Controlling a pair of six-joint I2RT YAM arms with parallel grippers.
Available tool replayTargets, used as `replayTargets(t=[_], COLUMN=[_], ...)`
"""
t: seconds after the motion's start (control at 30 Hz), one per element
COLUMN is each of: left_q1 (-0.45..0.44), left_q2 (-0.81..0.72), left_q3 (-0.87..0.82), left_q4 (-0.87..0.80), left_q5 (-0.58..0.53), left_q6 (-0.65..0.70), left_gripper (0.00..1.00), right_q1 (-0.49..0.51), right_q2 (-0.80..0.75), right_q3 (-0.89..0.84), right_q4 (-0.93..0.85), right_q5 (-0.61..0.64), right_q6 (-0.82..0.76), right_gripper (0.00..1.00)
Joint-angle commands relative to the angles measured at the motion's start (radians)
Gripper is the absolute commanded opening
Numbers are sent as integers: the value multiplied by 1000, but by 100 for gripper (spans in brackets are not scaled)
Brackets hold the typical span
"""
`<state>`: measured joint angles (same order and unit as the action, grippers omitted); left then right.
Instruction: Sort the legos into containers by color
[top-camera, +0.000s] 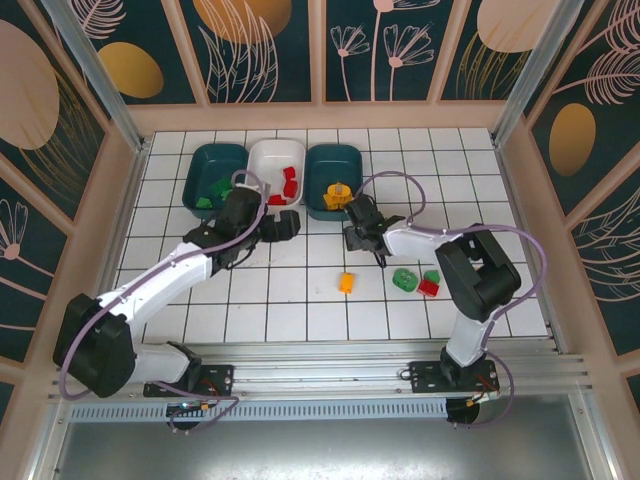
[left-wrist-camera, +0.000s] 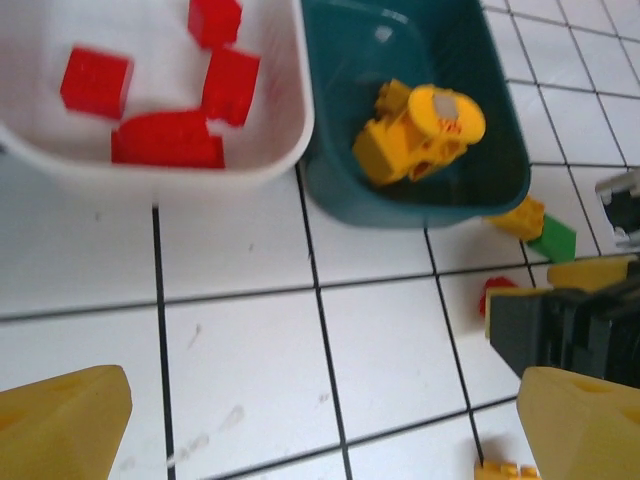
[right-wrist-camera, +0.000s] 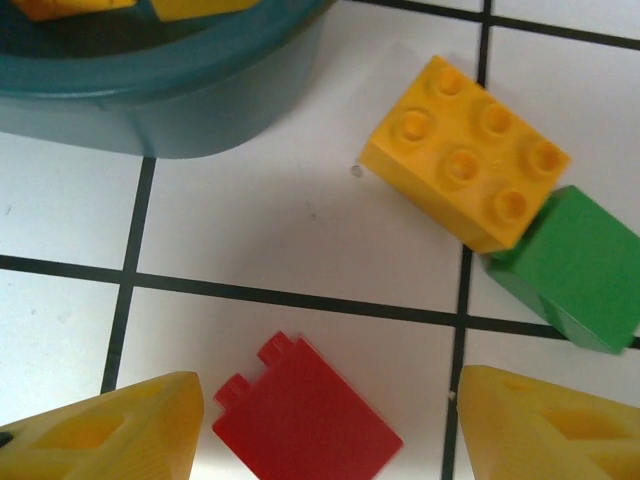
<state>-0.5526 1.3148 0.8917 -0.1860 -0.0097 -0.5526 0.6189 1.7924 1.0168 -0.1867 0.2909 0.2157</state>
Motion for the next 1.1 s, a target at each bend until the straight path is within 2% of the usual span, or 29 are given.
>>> replayTargets(t=[0.0,0.13,0.3,0.33,0.5,0.67,0.83,0.97,1.07], left_q1=[-2,-1,-2,-2,-2,-3,-2,-2,-2], left_q2=[-68,-127,-129,-126,-135,-152,-160,-155,-169], left_q3=[-56,-141,-190,-196,-234,-243,-253,-265,-286], left_q4=[42,84,120,121,145,137,136,150,160], left_q5=[55,67,101,108,118,109,84,70,55], left_q6=[-66,-109,-148,-155,-175,-173,-168,-186,-208], left_gripper=[99,98,99,99,98,98,99,98,98], right_q1=[-16,-40,-65,-98,-118,-104,-77,-20,18], right_q2=[26,30,51,60,78,30,-20,-34,-81], right_q3=[6,-7,6,11,20,-21,-52,-50,-45], right_q4=[-26,6,26,22,23,39,50,61,79], right_q5=[-40,-64,-83,-66,-90,-79,-68,-1,28], right_q6=[-58,-56,-28,-18,10,81,124,136,156], right_gripper=[68,69,69,68,61,44,43,34,34])
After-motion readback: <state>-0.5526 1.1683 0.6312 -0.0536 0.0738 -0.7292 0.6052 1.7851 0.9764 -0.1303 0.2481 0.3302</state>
